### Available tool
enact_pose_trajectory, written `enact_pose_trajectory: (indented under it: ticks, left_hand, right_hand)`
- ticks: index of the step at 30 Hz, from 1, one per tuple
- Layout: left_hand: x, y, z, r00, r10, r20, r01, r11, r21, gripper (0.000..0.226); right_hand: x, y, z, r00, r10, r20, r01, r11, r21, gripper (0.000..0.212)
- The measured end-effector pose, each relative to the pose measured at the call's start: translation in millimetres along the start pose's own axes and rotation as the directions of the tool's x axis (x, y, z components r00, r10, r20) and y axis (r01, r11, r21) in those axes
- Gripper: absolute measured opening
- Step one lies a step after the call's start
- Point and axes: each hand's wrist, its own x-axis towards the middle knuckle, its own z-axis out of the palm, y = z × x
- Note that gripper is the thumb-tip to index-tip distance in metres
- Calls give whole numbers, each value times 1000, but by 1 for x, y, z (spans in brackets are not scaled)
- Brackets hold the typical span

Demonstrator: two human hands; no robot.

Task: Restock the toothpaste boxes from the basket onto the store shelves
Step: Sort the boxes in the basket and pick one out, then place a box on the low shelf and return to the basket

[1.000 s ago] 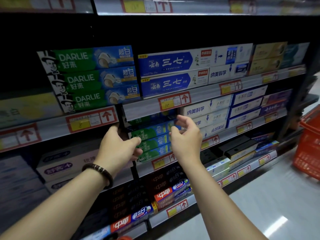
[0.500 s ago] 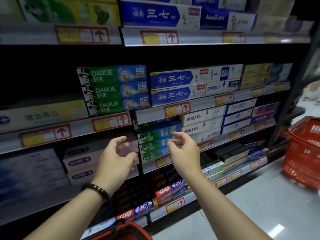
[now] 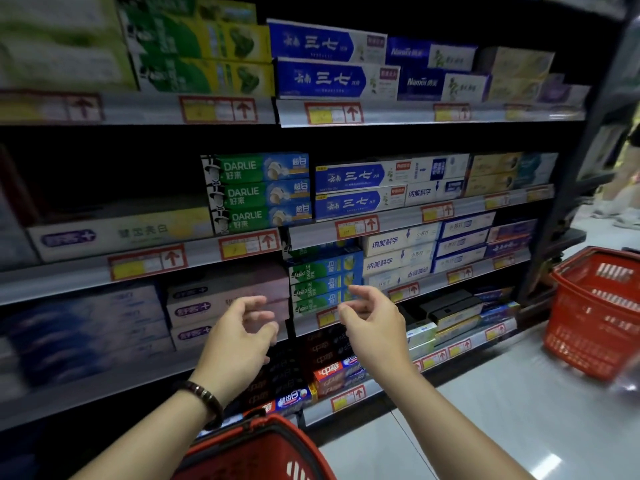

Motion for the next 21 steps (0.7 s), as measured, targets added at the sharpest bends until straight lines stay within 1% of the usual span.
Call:
enact_pose_trajectory:
  ticks: [7,16,21]
  left_hand:
    - [-48,-7,-39,999,-40,13,39,999,7,29]
    - [-97,-18,-97,996,-93,-3,93,995,26,28]
    - [-116,-34,-126,987,-161,-8,161,987,15,24]
  right_hand:
    - [-44,-6,12,999,6,34,-7,999,35,27]
    - [-97,-19,49,988,28,155,-44,994,103,25]
    - [-121,-20,71,973,17,231,-45,992,116,23]
